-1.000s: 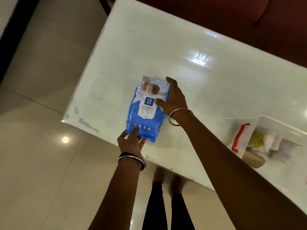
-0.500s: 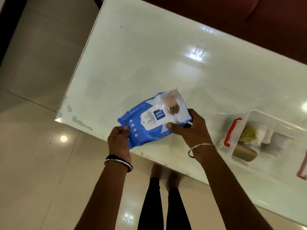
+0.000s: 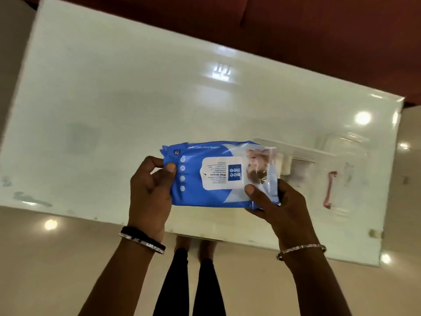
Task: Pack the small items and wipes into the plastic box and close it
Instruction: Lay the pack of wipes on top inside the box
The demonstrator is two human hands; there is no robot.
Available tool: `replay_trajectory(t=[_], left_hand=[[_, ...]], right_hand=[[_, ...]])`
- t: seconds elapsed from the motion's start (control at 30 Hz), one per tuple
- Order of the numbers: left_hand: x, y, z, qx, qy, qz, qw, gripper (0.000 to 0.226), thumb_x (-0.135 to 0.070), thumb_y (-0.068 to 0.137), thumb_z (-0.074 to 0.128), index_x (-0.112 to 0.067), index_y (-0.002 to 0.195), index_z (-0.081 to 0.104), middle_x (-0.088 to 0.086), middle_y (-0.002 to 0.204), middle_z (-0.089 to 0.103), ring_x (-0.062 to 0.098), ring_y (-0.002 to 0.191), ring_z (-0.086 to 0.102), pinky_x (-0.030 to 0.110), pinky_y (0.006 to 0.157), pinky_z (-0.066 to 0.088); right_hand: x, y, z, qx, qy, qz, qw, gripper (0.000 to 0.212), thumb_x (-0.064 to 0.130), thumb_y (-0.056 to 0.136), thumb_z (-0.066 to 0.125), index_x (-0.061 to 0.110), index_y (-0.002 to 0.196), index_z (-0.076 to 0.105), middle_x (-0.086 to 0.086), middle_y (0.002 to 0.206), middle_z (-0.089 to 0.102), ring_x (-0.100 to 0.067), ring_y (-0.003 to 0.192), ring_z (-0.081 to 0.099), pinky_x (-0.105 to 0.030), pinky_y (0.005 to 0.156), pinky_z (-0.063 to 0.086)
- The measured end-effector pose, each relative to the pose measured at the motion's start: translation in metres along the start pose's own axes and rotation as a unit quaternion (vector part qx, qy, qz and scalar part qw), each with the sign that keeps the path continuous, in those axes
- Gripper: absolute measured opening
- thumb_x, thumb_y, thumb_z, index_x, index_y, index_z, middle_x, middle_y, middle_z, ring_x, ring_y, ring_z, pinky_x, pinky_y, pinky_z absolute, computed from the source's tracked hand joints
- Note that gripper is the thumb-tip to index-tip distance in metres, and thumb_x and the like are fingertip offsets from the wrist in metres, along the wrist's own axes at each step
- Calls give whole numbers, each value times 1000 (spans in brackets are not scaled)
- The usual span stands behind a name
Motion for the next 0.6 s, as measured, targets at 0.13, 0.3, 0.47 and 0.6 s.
replay_trajectory(t=[0.13, 0.3, 0.47, 0.6], left_hand=[[-7, -9, 65, 73, 37, -6, 997, 6, -12, 92, 61, -7, 91, 57, 4, 74, 77, 17, 67, 73, 29, 55, 56], [8, -16, 130, 135, 167, -34, 976, 19, -7, 91, 59, -9, 109, 61, 10, 94, 76, 28, 89, 72, 49, 84, 56], [14, -6, 168, 151, 321, -3, 935, 25, -13, 91, 53, -18, 114, 61, -3, 113, 70, 19, 104, 66, 40, 90, 53], [15, -2, 185, 133, 427, 36, 894, 26, -21, 91, 56, -15, 116, 57, 3, 111, 68, 27, 102, 63, 35, 85, 50]], right_hand=[[-10, -6, -64, -80, 21, -5, 997, 41, 40, 65, 81, 20, 99, 73, -5, 97, 79, -23, 89, 77, -35, 70, 63], [-42, -6, -128, -187, 12, 16, 982, 17, 22, 79, 80, 20, 94, 71, -11, 94, 76, -37, 93, 73, -43, 75, 62], [-60, 5, -147, -237, 0, 43, 970, 22, 20, 82, 78, 14, 100, 68, -15, 96, 74, -39, 91, 71, -59, 83, 58], [-62, 25, -145, -230, -48, 65, 970, 24, 23, 82, 78, 12, 99, 64, -14, 97, 72, -36, 91, 70, -55, 84, 59]])
Point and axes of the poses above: each hand's wrist, its own y-axis towards the middle knuckle, its own z-axis out of the palm, x = y × z, the point moved 9 cm from there along y, towards the middle knuckle
